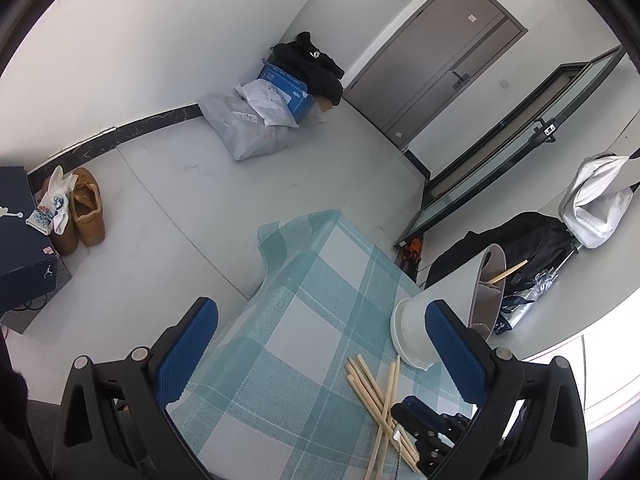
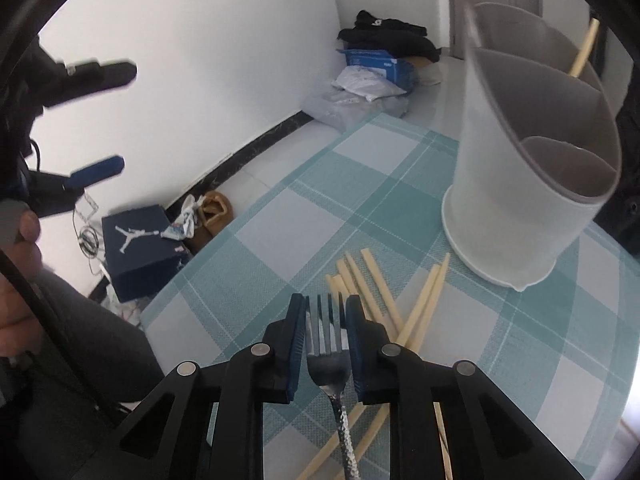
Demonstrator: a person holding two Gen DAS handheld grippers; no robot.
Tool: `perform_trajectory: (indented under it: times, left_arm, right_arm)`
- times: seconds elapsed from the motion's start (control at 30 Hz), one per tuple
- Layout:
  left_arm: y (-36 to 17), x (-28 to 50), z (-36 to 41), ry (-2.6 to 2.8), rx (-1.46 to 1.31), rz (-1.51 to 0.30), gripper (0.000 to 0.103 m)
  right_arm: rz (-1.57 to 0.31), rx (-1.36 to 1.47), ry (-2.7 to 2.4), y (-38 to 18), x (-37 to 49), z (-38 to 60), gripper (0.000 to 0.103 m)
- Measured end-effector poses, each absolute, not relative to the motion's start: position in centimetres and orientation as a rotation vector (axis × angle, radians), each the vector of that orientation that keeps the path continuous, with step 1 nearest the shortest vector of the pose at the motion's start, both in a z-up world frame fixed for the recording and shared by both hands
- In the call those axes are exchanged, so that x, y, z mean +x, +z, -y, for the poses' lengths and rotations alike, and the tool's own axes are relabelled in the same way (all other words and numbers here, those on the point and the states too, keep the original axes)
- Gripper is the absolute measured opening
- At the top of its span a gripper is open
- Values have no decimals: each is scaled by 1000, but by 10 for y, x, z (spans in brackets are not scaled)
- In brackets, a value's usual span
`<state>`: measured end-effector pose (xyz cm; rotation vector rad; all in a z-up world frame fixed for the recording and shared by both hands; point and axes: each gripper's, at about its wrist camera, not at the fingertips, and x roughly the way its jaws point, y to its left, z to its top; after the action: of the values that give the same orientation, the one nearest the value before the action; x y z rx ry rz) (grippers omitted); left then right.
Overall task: Organize utensils
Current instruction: 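Grasp the silver fork by its handle with the right gripper, then lift the fork with the right gripper while the left gripper grasps a wooden chopstick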
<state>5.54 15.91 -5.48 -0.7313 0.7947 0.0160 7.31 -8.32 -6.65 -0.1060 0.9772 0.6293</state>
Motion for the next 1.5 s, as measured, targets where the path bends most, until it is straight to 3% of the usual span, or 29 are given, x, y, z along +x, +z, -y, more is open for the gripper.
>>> perform_trajectory:
  times: [0.33, 0.63, 0.83, 0.9, 1.03, 1.1, 1.33, 1.47, 1.5]
  left_arm:
    - [-65, 62, -118, 5, -587, -879, 102]
    - [-96, 68, -77, -136, -535, -1078, 102]
    - [-112, 73, -60, -106, -566, -1171, 94]
    - [-113, 74, -52, -96, -552, -1186, 83]
    - [-114, 78, -36, -65, -483, -1212, 78]
    - [-118, 80, -33, -53, -486, -1229, 65]
    - [-121, 84, -40, -19, -544, -1220, 43]
    - [-128, 91, -31, -3, -539, -1258, 15]
    - [-128, 92, -28, -5, -532, -1262, 14]
  right_arm:
    - [-919, 139, 544, -48, 81, 150, 19]
    - [-854, 374, 449, -38, 89, 212, 19]
    - [-831, 464, 422, -37, 87, 241, 19]
    - [-826, 469, 421, -36, 88, 245, 19]
    - [-814, 465, 434, -36, 89, 248, 19]
    - [-809, 459, 442, -34, 88, 249, 19]
    - [-803, 447, 452, -34, 87, 248, 19]
    - [-800, 451, 450, -33, 88, 250, 19]
    - [-800, 451, 448, -33, 88, 250, 19]
